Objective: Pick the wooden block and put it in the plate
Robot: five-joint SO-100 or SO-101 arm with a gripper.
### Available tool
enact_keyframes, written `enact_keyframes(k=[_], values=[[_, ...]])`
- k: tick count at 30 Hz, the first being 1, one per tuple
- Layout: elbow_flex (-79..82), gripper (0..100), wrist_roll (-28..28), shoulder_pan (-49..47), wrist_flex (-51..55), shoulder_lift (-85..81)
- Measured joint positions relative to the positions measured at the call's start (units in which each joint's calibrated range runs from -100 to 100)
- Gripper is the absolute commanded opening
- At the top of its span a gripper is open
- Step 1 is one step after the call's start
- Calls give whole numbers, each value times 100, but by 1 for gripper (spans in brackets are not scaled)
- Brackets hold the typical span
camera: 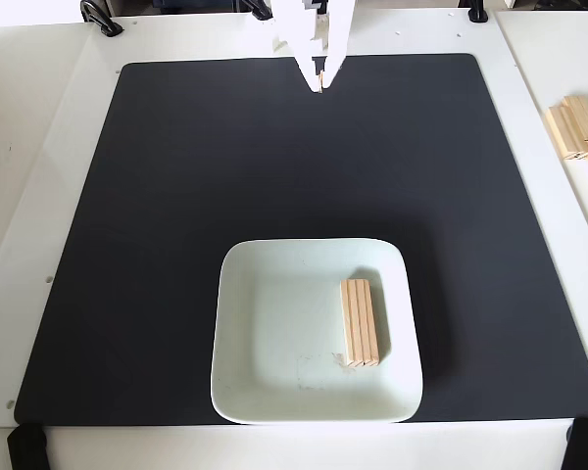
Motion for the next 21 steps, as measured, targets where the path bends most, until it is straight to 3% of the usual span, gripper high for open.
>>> enact_keyframes(k=[14,21], values=[[2705,1,-5,10,34,-2867],[2846,1,-5,-396,1922,-3828]])
